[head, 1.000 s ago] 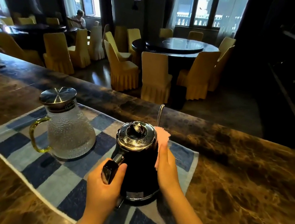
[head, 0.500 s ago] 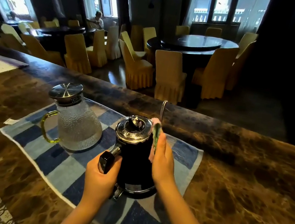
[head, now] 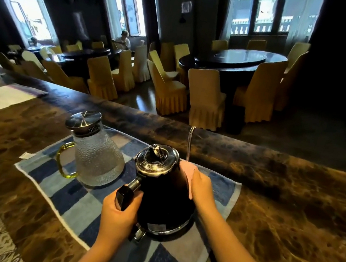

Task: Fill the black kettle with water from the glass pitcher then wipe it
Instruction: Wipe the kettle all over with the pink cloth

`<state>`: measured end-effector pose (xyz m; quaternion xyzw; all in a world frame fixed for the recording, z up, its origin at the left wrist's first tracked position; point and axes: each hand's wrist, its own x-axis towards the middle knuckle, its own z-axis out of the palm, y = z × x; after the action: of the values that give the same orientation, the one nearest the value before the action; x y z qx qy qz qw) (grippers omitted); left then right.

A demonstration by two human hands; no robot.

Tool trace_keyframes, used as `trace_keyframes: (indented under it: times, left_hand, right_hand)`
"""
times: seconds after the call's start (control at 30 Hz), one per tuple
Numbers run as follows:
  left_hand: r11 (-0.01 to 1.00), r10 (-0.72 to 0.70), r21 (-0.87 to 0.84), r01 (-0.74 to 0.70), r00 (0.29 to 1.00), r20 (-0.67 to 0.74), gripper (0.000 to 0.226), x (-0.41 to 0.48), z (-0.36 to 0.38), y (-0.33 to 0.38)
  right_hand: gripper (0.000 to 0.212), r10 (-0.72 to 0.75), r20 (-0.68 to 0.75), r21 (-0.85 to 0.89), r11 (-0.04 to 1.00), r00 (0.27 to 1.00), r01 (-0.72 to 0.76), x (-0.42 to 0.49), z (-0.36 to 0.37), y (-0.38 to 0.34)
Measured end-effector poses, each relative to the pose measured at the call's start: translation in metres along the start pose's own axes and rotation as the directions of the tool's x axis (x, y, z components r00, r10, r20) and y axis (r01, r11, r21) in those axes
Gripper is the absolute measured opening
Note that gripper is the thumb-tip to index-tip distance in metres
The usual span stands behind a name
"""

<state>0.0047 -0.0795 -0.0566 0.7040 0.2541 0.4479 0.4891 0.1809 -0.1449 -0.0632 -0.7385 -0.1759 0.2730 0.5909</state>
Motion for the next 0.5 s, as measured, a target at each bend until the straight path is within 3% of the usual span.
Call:
trace_keyframes:
  times: [0.1,0.17,0.23,0.33,0.4,0.5]
  left_hand:
    - [1.0,0.002,-0.007,-0.002,1.0,-0.008,0.024,0.001,0.001,0.0]
    - [1.0,-0.013,-0.007,0.013,1.0,-0.022,0.017,0.001,0.001,0.003]
    - [1.0,-0.013,-0.017,0.013,1.0,-0.007,0.026,0.0,0.002,0.003]
    - [0.999,-0.021,-0.033,0.021,1.0,-0.005,0.04,-0.002,0.002,0.004]
    - [0.997,-0.036,-0.064,0.035,0.999,-0.017,0.031,-0.004,0.002,0.005]
    - [0.997,-0.043,-0.071,0.042,0.999,-0.015,0.027,-0.007,0.001,0.006]
  right_hand:
    - [0.029,0.037,-0.047,0.016,0.999,0.998,-0.036,0.013,0.003,0.014]
    - [0.036,0.124,0.026,0.105,0.986,0.992,-0.126,0.025,-0.001,0.013]
    - [0.036,0.157,0.099,0.228,0.958,0.983,-0.176,0.037,-0.003,0.004]
    - [0.037,0.249,0.146,0.563,0.775,0.958,-0.287,0.055,0.003,-0.016]
    - [0.045,0.254,0.117,0.673,0.691,0.96,-0.264,0.068,0.007,-0.033]
    - [0.05,0.179,0.09,0.703,0.686,0.98,-0.189,0.076,0.011,-0.07]
